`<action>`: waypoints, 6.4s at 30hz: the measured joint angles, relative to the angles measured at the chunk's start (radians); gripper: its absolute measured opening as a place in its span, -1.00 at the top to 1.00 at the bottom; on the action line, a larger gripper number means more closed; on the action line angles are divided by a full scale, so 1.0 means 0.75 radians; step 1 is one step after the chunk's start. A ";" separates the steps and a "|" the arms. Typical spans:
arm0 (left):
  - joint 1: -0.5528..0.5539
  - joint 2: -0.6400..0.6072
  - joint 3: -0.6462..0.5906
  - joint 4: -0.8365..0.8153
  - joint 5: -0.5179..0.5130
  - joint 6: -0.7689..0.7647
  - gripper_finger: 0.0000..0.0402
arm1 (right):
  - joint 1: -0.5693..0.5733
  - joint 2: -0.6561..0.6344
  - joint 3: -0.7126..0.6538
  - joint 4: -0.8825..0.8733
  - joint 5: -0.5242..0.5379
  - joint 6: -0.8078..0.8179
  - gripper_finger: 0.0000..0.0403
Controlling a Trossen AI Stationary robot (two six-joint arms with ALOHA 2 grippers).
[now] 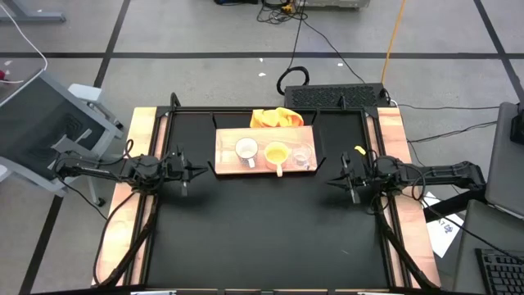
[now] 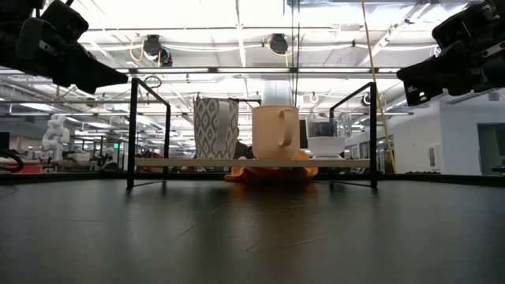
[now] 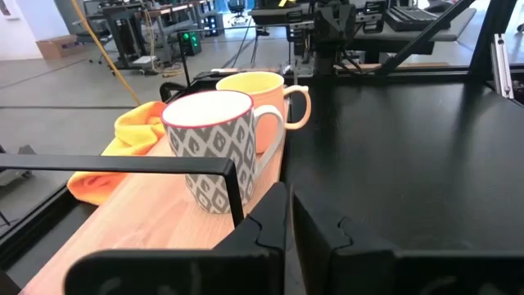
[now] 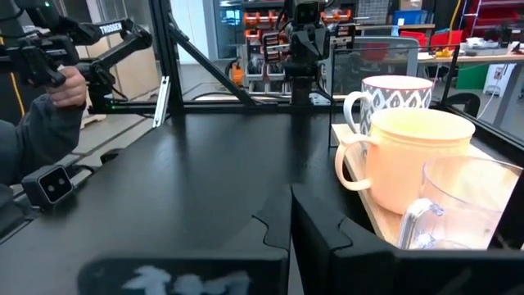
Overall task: Stack small to large cups/mugs on shelf
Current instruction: Return to Home Position
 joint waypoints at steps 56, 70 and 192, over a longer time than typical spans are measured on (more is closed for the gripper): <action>0.000 0.001 0.000 0.006 -0.003 0.006 0.84 | 0.000 0.001 -0.001 0.028 0.000 0.000 1.00; 0.000 0.001 0.000 0.005 -0.003 0.006 0.84 | 0.000 0.001 -0.001 0.028 0.001 0.000 1.00; 0.000 0.001 0.000 0.006 -0.004 0.006 0.84 | 0.000 0.001 -0.001 0.028 0.001 0.000 1.00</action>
